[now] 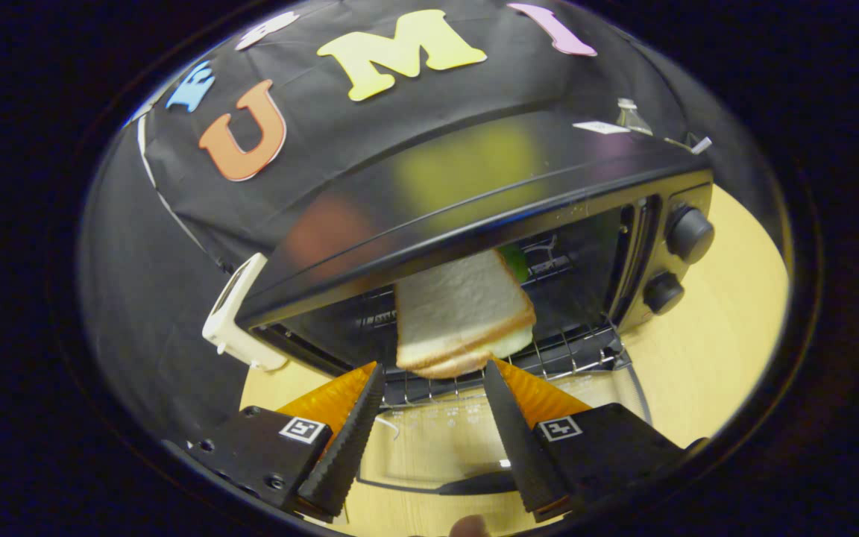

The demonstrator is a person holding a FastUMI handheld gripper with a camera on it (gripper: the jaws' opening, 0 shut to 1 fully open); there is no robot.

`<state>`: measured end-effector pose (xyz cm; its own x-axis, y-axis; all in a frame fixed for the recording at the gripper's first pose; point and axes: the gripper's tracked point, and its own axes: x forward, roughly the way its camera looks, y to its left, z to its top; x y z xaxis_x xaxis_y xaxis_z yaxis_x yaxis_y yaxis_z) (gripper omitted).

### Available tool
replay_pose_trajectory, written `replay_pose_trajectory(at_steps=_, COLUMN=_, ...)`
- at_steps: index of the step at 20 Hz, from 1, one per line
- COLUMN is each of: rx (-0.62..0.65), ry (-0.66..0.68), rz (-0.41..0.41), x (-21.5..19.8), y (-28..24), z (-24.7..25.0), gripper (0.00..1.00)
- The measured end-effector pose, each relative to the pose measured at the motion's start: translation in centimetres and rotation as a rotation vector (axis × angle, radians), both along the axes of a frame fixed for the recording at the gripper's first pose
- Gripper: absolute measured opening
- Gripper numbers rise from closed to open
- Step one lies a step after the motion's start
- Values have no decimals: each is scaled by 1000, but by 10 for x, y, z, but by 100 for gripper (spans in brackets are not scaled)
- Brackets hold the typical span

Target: Open the toaster oven, put the food inside, and close the toaster oven door.

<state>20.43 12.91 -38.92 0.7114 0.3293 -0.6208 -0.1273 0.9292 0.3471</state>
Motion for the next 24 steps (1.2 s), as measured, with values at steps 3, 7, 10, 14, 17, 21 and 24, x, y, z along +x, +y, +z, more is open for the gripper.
replay_pose_trajectory(at_steps=3, rx=-93, ry=-54, rz=50, x=-28, y=-8, z=30, gripper=89)
replay_pose_trajectory(at_steps=7, rx=-181, ry=-101, rz=83, x=-74, y=-24, z=62, gripper=90)
replay_pose_trajectory(at_steps=10, rx=-236, ry=-115, rz=71, x=-106, y=-40, z=74, gripper=94)
replay_pose_trajectory(at_steps=14, rx=-245, ry=-93, rz=61, x=-140, y=-58, z=73, gripper=97)
replay_pose_trajectory(at_steps=17, rx=-243, ry=-61, rz=54, x=-156, y=-66, z=60, gripper=97)
replay_pose_trajectory(at_steps=21, rx=-267, ry=-7, rz=72, x=-168, y=-70, z=26, gripper=97)
replay_pose_trajectory(at_steps=24, rx=-280, ry=32, rz=90, x=-168, y=-66, z=-2, gripper=97)
